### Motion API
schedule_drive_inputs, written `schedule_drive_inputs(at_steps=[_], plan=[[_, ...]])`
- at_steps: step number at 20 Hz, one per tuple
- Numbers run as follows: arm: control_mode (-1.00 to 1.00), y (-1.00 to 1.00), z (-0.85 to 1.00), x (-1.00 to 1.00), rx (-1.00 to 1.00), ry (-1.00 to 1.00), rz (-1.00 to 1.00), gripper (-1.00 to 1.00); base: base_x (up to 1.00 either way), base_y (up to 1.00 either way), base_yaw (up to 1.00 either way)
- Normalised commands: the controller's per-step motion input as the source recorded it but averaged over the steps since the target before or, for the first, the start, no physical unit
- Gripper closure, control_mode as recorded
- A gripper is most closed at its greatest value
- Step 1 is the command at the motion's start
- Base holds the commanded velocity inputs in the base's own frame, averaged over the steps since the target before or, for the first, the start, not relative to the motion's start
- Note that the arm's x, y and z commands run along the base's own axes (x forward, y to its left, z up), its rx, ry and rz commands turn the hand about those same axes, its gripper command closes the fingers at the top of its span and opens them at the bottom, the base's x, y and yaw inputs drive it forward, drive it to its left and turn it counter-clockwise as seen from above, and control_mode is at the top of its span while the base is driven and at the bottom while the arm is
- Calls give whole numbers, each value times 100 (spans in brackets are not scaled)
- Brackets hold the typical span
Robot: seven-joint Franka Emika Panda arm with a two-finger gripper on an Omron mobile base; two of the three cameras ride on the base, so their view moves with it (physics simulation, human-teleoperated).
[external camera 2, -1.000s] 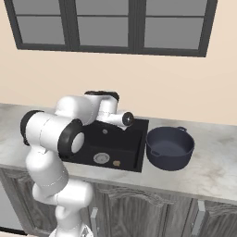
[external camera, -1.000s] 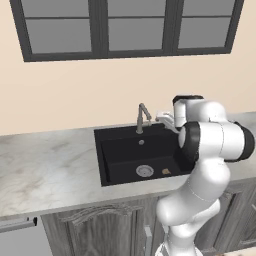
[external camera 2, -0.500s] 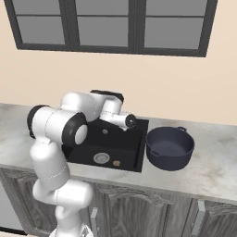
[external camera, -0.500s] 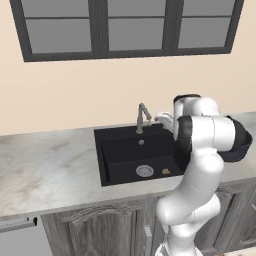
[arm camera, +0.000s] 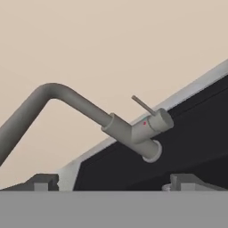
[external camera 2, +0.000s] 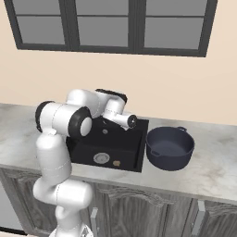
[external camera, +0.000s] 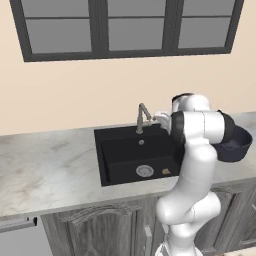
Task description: Dump the garlic from the pot into the sink. Then turn on the water and wash the garlic. Then turn off the water and put the garlic back in the pot.
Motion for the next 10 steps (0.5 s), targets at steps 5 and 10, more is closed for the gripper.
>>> schedule_drive_inputs(at_steps=[5, 10], plan=[[-100, -1, -19, 35, 0, 0, 0, -100, 0, 0, 0], [-100, -1, -17, 28, 0, 0, 0, -100, 0, 0, 0]])
